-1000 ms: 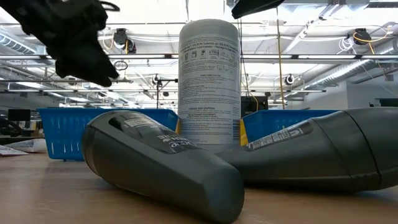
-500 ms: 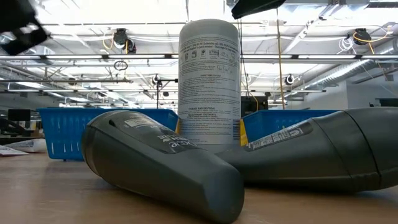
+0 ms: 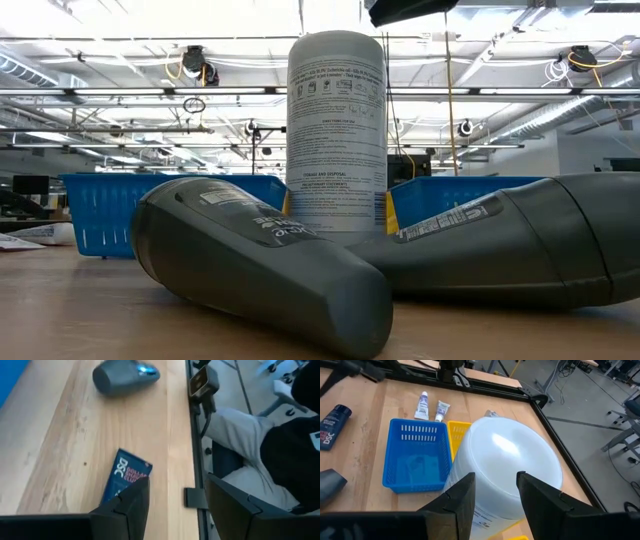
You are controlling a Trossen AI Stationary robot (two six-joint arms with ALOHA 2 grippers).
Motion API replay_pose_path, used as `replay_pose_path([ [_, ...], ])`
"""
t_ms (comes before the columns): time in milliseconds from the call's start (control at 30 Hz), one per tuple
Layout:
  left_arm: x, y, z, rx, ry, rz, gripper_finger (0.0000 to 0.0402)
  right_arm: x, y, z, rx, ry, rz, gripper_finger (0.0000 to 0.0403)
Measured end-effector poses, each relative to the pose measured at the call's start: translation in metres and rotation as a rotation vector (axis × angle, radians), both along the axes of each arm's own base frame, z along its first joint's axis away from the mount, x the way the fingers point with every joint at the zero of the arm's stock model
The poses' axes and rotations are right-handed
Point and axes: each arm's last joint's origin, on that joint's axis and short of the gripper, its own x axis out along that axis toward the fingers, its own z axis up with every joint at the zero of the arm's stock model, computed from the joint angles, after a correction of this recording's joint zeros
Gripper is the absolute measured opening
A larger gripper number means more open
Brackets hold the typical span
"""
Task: Pick & Place Travel size toiletries
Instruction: Put the shave cream into the left yellow bin
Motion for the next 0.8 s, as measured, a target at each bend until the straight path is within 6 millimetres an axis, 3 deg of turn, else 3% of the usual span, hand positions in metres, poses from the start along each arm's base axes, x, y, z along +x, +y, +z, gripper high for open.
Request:
replay_pose_path([
  [233,-0.002,-0.002,-0.010,-0.013,0.088,-0.002,0.0186,0.002,0.001,0.003,0.003,-0.030,0.006,0.0141],
  [400,-0.003,0.000,-0.012,0.039,0.076,-0.015,0.0186,0.002,0.001,0.003,-0.006,-0.026,0.010,0.0141],
  [600,-0.007,0.006,-0.019,0.105,0.179,-0.037,0.0186,0.002,0.001,0.003,-0.007,-0.025,0.010,0.0141],
  [800,-0.007,0.006,-0.019,0.141,0.155,-0.088,0.0186,0.002,0.001,0.003,-0.007,-0.025,0.010,0.0141],
])
